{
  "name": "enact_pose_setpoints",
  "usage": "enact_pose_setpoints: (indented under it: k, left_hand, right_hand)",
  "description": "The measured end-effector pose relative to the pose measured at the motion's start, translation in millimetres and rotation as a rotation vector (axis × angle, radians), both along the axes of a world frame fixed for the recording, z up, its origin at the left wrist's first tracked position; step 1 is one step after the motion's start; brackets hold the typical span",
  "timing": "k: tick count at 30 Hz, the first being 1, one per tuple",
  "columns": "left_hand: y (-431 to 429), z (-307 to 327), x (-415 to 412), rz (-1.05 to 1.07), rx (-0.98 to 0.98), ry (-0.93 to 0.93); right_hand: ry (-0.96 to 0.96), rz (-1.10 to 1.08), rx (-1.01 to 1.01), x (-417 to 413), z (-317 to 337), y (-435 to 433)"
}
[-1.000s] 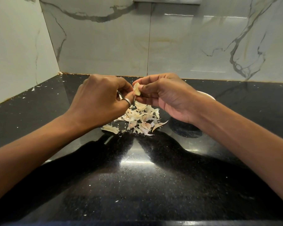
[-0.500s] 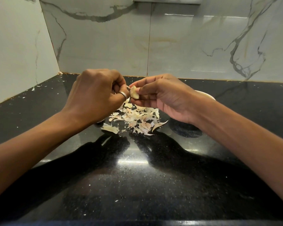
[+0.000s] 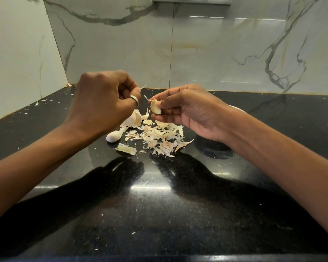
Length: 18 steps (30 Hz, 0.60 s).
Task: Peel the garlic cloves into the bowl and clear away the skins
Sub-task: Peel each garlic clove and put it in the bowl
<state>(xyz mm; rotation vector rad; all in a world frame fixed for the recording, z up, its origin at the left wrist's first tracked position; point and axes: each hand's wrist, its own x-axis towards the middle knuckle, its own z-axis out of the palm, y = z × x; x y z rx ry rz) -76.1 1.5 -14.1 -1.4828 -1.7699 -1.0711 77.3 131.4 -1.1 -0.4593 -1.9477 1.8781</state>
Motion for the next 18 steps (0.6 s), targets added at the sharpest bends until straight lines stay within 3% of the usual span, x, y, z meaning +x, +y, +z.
enact_pose_setpoints:
  k: [6,18]
  left_hand:
    - [1.7,-6.2,9.5,-0.096,-0.138,0.017]
    - [1.3,-9.7,8.6,-0.06,-0.146,0.113]
  right_hand:
    - [0.01,-0.03,-0.019,-0.8,-0.6,1.6]
    - [0.018,-0.018,-0.02,-0.8,-1.2,-1.2]
